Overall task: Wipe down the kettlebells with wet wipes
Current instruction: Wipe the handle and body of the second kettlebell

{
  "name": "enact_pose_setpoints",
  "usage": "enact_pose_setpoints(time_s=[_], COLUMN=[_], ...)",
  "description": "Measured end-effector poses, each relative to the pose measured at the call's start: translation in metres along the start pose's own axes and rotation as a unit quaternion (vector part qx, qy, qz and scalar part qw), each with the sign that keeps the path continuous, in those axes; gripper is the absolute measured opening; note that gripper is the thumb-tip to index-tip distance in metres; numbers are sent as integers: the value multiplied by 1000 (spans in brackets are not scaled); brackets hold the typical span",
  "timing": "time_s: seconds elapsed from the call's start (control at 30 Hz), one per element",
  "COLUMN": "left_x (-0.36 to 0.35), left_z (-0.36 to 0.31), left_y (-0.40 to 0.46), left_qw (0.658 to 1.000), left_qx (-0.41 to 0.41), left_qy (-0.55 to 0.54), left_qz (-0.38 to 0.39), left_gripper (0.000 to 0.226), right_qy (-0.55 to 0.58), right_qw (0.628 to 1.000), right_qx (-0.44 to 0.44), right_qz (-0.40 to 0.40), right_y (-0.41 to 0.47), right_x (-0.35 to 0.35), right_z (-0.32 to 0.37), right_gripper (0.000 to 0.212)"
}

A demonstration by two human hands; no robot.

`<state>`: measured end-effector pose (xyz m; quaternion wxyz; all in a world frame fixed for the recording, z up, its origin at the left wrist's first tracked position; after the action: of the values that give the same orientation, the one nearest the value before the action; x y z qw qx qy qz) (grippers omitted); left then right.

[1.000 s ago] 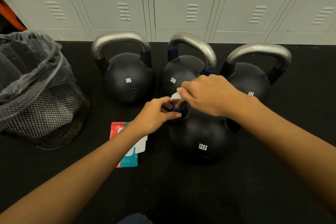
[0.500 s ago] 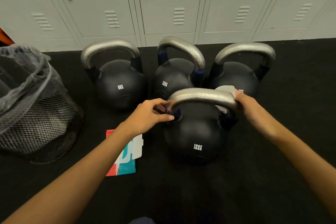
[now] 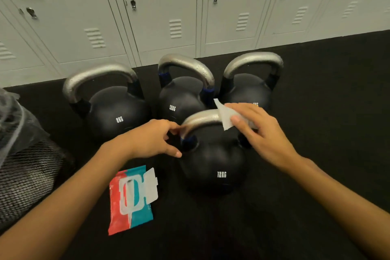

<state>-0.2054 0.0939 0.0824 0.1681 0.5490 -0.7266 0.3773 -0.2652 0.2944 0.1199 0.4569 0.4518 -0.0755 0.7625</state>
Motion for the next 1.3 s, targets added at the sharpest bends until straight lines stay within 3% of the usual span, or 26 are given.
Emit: enact_pose_setpoints(time_s=[0.07, 0.17, 0.3, 0.43, 0.6, 0.73, 0.9, 1.0, 1.17, 1.3], left_x=[10, 28, 45, 69, 78, 80, 92, 89, 74, 67], left_z=[-5, -12, -27, -47, -78, -116, -167, -183, -162, -149], left_y=[2, 7, 14, 17, 32, 63, 114, 147, 194, 211], left_qw=[1000, 999, 997, 992, 987, 981, 967, 963, 963, 944], left_qx=[-17, -45, -72, -106, -112, -113, -123, -100, 17, 89], left_qy=[16, 7, 3, -10, 2, 85, 131, 152, 207, 271], left_qz=[-2, -25, -26, -74, -115, -131, -183, -197, -174, -168], left_gripper=[57, 56, 45, 40, 28, 24, 28, 45, 81, 80], right_qy=[-39, -12, 111, 111, 119, 191, 199, 211, 259, 293], right_qw=[999, 999, 991, 983, 979, 962, 939, 928, 922, 925], right_qx=[15, 12, -77, -145, -158, -192, -235, -247, -238, -212], right_qz=[28, 33, -6, 9, 40, -33, -154, -183, -163, -114], right_y=[6, 4, -12, -21, -16, 7, 43, 69, 110, 130], right_x=[-5, -3, 12, 16, 12, 40, 93, 109, 105, 85], right_z=[4, 0, -29, -71, -107, -143, -197, -222, -237, -233], right_gripper=[38, 36, 33, 23, 26, 30, 37, 40, 36, 33])
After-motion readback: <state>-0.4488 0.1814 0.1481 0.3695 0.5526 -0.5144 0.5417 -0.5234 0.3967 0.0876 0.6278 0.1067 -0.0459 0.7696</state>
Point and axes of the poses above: each hand's wrist, its own y-axis towards the middle knuckle, its own x-axis out of the back of the hand, z = x × y, the point moved 9 cm from there along y, towards the middle knuckle, and after that the axes turned 10 degrees about -y, right-handed, at the moved point
